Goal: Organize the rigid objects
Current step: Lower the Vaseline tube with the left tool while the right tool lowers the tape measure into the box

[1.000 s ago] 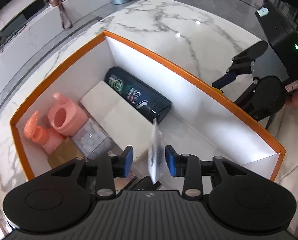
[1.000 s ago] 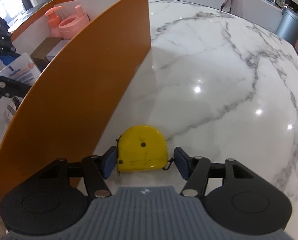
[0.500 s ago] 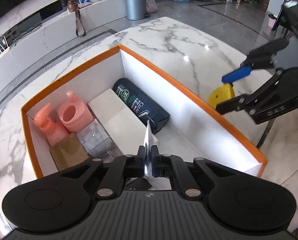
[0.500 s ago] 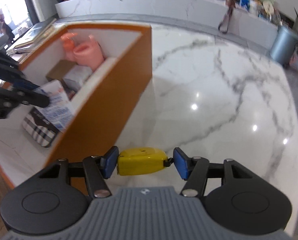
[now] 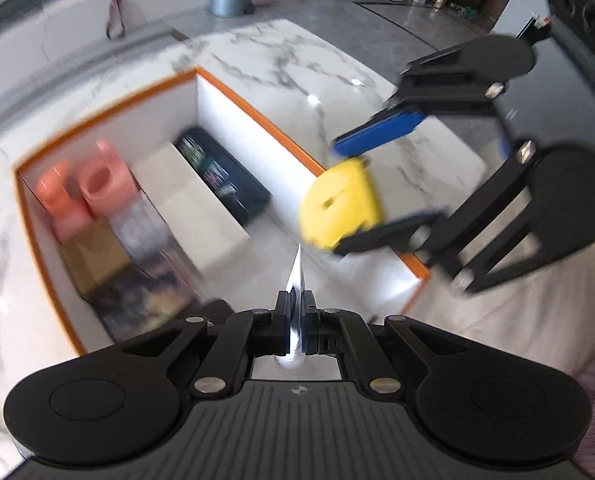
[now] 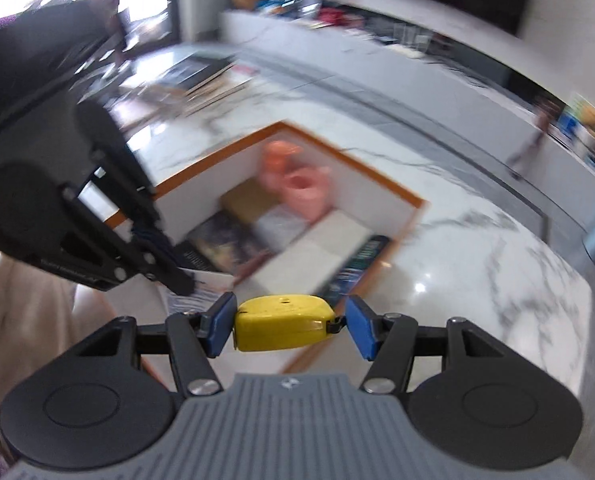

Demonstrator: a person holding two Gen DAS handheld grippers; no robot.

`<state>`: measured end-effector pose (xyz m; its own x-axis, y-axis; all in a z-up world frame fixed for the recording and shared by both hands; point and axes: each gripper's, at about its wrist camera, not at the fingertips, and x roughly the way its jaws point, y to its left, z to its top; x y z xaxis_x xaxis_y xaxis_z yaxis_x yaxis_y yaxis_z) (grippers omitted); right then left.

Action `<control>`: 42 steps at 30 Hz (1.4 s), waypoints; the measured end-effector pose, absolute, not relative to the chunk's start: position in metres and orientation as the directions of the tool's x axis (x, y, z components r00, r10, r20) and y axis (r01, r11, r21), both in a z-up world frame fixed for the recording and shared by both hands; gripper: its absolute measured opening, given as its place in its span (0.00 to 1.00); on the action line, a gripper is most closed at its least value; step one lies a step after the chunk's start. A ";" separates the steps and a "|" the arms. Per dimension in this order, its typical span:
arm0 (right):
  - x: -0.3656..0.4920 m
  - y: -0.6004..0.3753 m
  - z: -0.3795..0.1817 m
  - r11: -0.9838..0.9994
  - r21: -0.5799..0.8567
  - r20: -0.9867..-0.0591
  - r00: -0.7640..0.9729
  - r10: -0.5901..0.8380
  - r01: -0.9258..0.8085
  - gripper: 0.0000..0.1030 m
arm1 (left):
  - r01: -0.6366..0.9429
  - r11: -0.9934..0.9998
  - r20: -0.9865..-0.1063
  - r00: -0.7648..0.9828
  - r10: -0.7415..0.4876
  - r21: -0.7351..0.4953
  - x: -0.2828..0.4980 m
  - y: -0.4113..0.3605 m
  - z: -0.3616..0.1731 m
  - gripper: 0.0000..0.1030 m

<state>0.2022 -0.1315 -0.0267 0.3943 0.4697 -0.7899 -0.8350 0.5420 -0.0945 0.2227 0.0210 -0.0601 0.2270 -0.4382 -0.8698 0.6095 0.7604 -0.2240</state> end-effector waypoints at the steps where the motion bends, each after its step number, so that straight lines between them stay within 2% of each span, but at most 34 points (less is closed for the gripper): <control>1: 0.203 -0.124 -0.032 0.514 -0.096 -0.805 0.370 0.464 -0.852 0.59 | 0.599 0.761 -0.868 0.212 -0.449 -0.247 0.226 0.023 -0.065 0.04; 8: 0.214 -0.087 -0.064 0.334 -0.154 -0.902 0.270 0.336 -0.930 0.59 | 0.541 0.780 -0.849 0.207 -0.485 -0.314 0.255 0.036 -0.094 0.04; 15: 0.233 -0.060 -0.087 0.151 -0.170 -0.957 0.199 0.210 -0.974 0.59 | 0.452 0.823 -0.840 0.242 -0.486 -0.345 0.290 0.042 -0.119 0.06; 23: 0.244 -0.044 -0.114 0.016 -0.135 -0.986 0.136 0.100 -0.991 0.59 | 0.414 0.810 -0.839 0.169 -0.517 -0.416 0.296 0.043 -0.148 0.07; 26: 0.246 -0.040 -0.119 -0.006 -0.123 -0.988 0.122 0.099 -0.992 0.58 | 0.426 0.810 -0.841 0.175 -0.511 -0.403 0.298 0.040 -0.146 0.07; 29: 0.245 -0.038 -0.125 -0.040 -0.130 -0.988 0.127 0.083 -0.991 0.58 | 0.421 0.844 -0.882 0.180 -0.436 -0.331 0.302 0.032 -0.149 0.09; 34: 0.249 -0.036 -0.130 -0.043 -0.130 -0.990 0.127 0.054 -0.991 0.59 | 0.400 0.861 -0.897 0.171 -0.407 -0.314 0.304 0.028 -0.151 0.12; 37: 0.249 -0.037 -0.130 -0.046 -0.125 -0.992 0.123 0.035 -0.991 0.59 | 0.407 0.869 -0.905 0.188 -0.381 -0.282 0.299 0.027 -0.146 0.17; 40: 0.247 -0.038 -0.130 -0.045 -0.127 -0.992 0.127 0.000 -0.991 0.59 | 0.413 0.875 -0.905 0.219 -0.364 -0.252 0.290 0.029 -0.136 0.30; 42: 0.245 -0.040 -0.132 -0.045 -0.130 -0.991 0.131 -0.025 -0.991 0.60 | 0.423 0.883 -0.900 0.274 -0.339 -0.204 0.282 0.031 -0.125 0.42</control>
<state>0.2454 -0.0402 -0.1323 0.1308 -0.0252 -0.9911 -0.9905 -0.0454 -0.1295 0.2822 0.0306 -0.1250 0.2741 -0.3388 -0.9000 0.4231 0.8829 -0.2035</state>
